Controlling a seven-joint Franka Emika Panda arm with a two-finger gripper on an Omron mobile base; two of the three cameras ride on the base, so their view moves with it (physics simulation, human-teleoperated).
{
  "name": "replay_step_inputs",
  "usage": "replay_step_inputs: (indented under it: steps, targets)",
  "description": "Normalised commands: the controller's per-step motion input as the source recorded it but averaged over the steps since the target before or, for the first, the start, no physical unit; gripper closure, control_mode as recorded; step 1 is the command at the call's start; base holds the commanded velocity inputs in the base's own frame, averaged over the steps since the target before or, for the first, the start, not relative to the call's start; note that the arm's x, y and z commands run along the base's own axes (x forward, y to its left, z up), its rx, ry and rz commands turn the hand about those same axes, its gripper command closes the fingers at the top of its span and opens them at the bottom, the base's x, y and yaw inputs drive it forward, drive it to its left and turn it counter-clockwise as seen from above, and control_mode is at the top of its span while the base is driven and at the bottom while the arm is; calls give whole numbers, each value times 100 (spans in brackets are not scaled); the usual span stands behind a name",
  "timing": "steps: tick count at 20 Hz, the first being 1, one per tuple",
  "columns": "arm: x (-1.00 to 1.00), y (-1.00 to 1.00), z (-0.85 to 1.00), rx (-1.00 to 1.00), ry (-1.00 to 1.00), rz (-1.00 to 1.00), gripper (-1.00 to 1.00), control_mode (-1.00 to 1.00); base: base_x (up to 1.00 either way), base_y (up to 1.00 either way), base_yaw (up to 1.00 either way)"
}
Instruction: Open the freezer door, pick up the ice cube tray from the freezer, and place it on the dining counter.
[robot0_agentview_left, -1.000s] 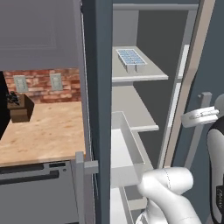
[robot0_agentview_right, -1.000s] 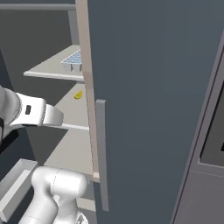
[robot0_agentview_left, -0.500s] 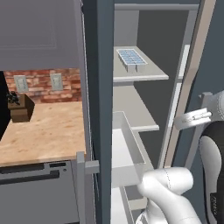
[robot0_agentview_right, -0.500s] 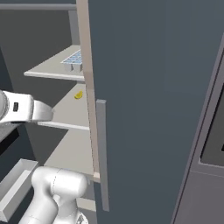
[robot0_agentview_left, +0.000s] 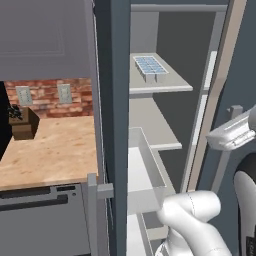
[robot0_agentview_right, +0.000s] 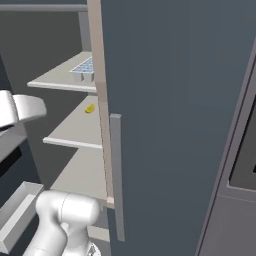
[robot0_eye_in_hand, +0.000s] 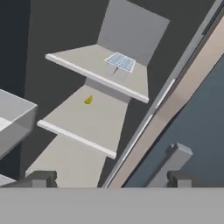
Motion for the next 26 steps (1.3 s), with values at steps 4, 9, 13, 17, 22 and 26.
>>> replay_step_inputs:
  steps: [4,9,13,17,22,26]
  targets:
    - [0,0,47,-24,-9,22,-100,-100,0,0,0]
    - [0,8,38,-31,-1,18,-100,-100,0,0,0]
    - [0,14,21,-35,0,10,-100,-100,0,0,0]
    - [0,1,4,-34,0,2,-100,-100,0,0,0]
    - [1,0,3,-29,0,1,-100,-100,0,0,0]
    - [11,0,7,-25,1,2,-100,-100,0,0,0]
